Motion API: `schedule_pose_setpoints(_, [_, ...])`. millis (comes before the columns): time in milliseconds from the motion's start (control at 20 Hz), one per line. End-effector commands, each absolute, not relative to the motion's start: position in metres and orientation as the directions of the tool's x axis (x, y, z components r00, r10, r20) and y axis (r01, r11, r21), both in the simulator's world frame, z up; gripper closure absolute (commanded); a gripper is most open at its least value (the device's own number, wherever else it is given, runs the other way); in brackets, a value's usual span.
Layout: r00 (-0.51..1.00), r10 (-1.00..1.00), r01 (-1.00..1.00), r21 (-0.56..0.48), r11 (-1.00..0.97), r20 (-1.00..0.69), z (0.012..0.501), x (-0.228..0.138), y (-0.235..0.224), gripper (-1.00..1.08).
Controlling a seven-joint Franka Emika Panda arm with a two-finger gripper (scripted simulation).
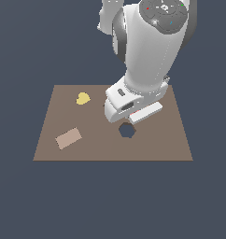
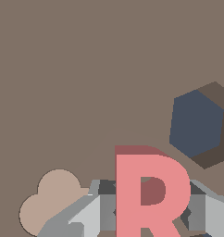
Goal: Insert a designated object into the corresponding slot on a board.
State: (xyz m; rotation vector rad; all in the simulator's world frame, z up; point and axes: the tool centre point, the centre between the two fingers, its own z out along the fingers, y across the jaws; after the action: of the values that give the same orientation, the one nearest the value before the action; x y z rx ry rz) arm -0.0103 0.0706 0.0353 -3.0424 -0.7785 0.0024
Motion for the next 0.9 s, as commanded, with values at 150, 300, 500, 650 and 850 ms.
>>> schedule_pose_setpoints(150, [0.831,0.556,0.556,-0.002,-0.831,-0.001,0.038,-0.028,0.038,1.08])
schedule_pose_setpoints(300, [0.809,0.588,0.588,-0.002,-0.809,-0.001,0.038,-0.033,0.024,1.08])
schedule_pose_setpoints(500, [0.787,0.617,0.617,-0.002,-0.787,-0.001,0.039,-0.038,0.009,1.08])
schedule_pose_setpoints(650, [0.775,0.632,0.632,-0.002,-0.775,-0.001,0.04,-0.04,0.001,1.08])
schedule_pose_setpoints(850, [0.767,0.641,0.641,-0.002,-0.767,-0.001,0.04,-0.041,-0.004,1.08])
